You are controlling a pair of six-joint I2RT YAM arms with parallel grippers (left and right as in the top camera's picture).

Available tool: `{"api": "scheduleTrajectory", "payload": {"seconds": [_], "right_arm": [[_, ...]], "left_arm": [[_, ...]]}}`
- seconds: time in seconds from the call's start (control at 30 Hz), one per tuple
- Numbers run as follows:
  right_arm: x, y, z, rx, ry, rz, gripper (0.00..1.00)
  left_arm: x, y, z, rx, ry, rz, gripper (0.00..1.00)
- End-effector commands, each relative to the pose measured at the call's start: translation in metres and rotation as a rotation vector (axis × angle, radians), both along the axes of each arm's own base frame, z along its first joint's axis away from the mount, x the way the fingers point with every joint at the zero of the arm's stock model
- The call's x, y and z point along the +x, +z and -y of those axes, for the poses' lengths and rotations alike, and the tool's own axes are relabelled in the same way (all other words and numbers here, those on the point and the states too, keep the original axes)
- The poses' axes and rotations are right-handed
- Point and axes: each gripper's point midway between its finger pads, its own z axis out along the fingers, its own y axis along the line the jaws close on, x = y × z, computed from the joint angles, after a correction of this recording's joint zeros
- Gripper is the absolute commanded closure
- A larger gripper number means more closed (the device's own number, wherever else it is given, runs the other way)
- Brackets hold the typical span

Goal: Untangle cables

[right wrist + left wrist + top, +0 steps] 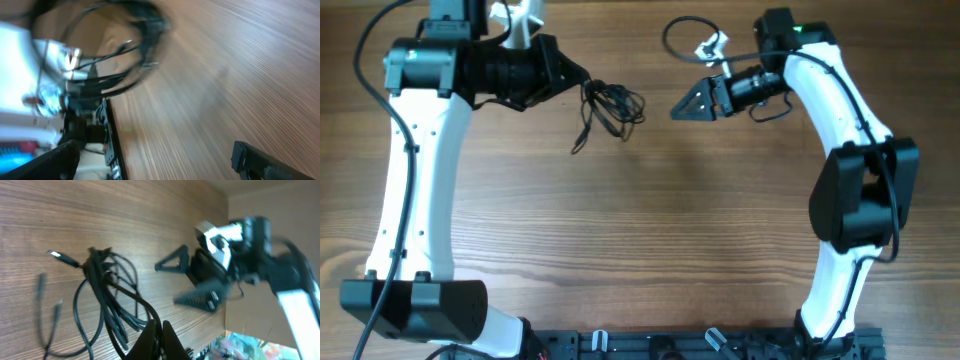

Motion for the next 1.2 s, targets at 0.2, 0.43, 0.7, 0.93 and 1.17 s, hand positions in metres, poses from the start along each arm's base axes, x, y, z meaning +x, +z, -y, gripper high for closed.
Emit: {"api": "scheduleTrajectory", "payload": {"seconds": [0.2,0.43,0.7,0.93,1.17], "right_arm": [[-0.024,0.1,-0.079,-0.137,0.13,0.658,0.01],[0.013,0.113,-0.103,-0.275,0.031,0.93,0.04],[0.014,0.114,-0.104,-0.274,0.026,0.933,0.07],[0.009,0.115,-0.109,-0.237,0.027,0.901,0.07],[0.008,0.114,-0.109,-0.235,0.01,0.872,0.07]], "left_arm": [[-0.002,0.013,-0.013,-0.058,0.018,0.006,0.96],[-0.013,0.037,0.001,-0.239,-0.07,0.007,0.96],[-0.016,0.064,-0.023,-0.408,-0.068,0.025,0.96],[-0.018,0.067,-0.023,-0.406,-0.068,0.032,0.96],[-0.014,0.068,-0.029,-0.402,-0.057,0.056,0.96]]}}
